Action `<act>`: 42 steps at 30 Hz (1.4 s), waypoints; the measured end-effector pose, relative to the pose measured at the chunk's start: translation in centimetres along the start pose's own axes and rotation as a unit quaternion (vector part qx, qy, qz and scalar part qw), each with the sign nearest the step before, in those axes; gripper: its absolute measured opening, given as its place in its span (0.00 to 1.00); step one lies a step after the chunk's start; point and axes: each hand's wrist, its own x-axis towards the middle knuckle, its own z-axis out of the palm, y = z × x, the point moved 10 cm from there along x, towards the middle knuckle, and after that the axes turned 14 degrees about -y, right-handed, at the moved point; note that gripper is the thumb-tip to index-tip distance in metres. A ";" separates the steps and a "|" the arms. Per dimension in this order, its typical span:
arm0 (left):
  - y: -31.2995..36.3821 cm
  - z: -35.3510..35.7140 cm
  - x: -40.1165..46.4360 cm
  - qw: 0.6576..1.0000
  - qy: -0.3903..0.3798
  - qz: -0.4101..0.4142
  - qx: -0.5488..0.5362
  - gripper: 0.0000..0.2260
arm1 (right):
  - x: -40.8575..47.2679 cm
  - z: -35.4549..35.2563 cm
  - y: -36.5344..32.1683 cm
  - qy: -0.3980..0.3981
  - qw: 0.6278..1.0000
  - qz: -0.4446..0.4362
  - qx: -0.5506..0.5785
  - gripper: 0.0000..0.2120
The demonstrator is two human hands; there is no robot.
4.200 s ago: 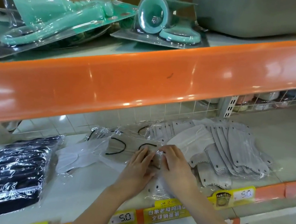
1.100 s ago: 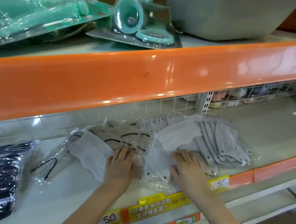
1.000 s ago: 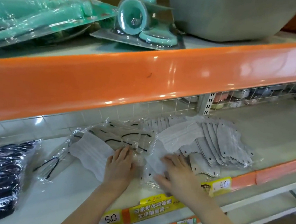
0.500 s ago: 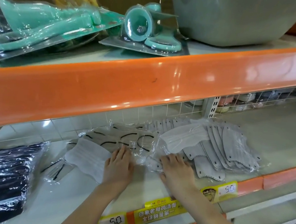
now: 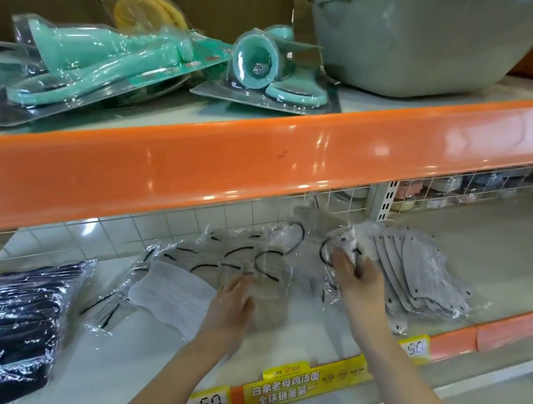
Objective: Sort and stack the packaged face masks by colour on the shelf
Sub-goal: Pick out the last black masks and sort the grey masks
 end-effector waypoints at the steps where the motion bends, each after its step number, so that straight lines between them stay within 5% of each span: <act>1: 0.6 0.4 -0.1 1.000 -0.011 0.011 -0.022 0.18 | -0.1 -0.1 0.4 0.000 0.998 0.009 0.056 0.16; 5: 1.1 2.2 -0.5 0.980 -0.067 -0.033 -0.187 0.26 | -0.4 1.2 2.1 -0.039 0.947 0.052 0.315 0.03; 7: 1.9 2.2 -0.8 0.921 -0.062 -0.032 -0.382 0.27 | -0.4 2.1 2.9 -0.059 0.917 0.081 0.386 0.05; 9: 2.9 1.8 -1.0 0.841 -0.054 -0.015 -0.538 0.26 | -0.7 3.1 3.3 -0.087 0.914 0.109 0.380 0.08; 12: 3.1 0.1 -1.1 0.800 -0.016 0.003 -0.600 0.25 | -1.5 4.4 3.9 -0.121 0.926 0.143 0.329 0.11; 15: 2.7 -0.6 -1.3 0.816 0.003 -0.005 -0.578 0.14 | -2.0 5.2 4.8 -0.129 0.929 0.168 0.305 0.11; 17: 2.5 -1.3 -1.4 0.823 0.039 -0.002 -0.566 0.04 | -2.1 5.6 5.3 -0.162 0.953 0.183 0.177 0.11; 22: -2.7 -3.4 -1.9 0.842 0.183 -0.058 -0.504 0.09 | -1.7 7.2 4.8 -0.250 0.948 0.074 -0.183 0.10; 24: -4.5 -3.3 -1.8 0.843 0.187 -0.095 -0.495 0.10 | -1.5 6.6 4.6 -0.200 0.926 0.015 -0.321 0.06; 28: -6.3 -4.4 -3.2 0.869 0.237 -0.169 -0.400 0.05 | -2.0 6.6 6.4 -0.200 0.836 0.021 -0.510 0.21; 33: -6.1 -5.4 -4.8 0.894 0.280 -0.201 -0.285 0.07 | -1.7 6.5 7.3 -0.182 0.789 0.049 -0.585 0.30; 42: 0.9 0.5 -3.1 0.978 0.047 -0.031 -0.201 0.13 | 0.1 7.4 6.4 -0.179 0.741 0.113 -0.638 0.19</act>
